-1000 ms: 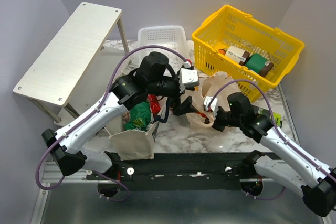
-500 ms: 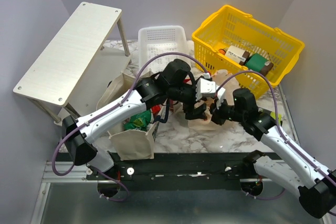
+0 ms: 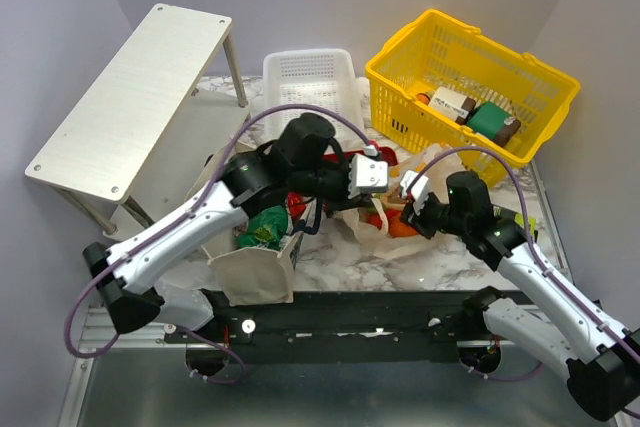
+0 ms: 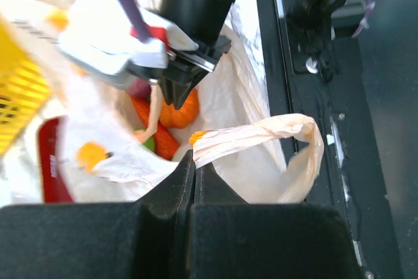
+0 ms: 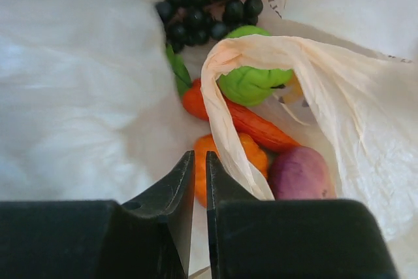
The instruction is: Untie the knot of the grocery bags and take out the mixed food
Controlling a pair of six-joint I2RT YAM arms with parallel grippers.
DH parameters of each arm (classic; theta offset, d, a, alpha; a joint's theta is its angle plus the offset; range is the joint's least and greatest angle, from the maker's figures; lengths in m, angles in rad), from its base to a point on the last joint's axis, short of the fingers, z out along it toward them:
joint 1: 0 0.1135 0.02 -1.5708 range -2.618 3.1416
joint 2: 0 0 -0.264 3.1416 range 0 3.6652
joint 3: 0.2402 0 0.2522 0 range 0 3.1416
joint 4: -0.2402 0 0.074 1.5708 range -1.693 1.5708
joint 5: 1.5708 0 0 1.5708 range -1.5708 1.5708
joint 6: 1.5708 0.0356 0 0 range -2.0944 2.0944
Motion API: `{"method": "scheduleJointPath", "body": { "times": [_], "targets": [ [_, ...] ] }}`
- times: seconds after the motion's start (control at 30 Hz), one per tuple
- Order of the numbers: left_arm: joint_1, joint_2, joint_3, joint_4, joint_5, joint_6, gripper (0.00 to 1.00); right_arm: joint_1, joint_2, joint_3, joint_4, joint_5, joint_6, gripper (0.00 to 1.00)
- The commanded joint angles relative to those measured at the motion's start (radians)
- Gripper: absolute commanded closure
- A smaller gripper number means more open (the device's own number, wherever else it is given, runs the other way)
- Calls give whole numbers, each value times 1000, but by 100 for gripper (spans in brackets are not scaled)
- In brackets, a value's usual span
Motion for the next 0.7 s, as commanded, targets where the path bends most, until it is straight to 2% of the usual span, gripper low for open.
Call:
{"method": "scheduleJointPath", "body": {
  "times": [0.0,0.2,0.27,0.4,0.57,0.63,0.67],
  "targets": [
    [4,-134,28,-39,17,-71,100,-2,-2,-10,-78,5,-241,80],
    [4,-150,-3,-85,40,-57,100,3,82,42,-72,-44,-268,77],
    [4,-160,-14,-87,39,-60,100,3,104,71,-58,-68,-267,68],
    [4,-176,-53,-101,19,-34,100,41,124,105,-23,-220,-275,59],
    [4,-206,-113,-107,-32,9,100,150,173,116,-6,-250,-305,50],
    [4,-260,-181,-107,-58,73,100,166,181,105,11,-265,-317,48],
    [4,-284,-211,-87,-69,84,100,178,185,97,21,-269,-318,43]
  ]
}}
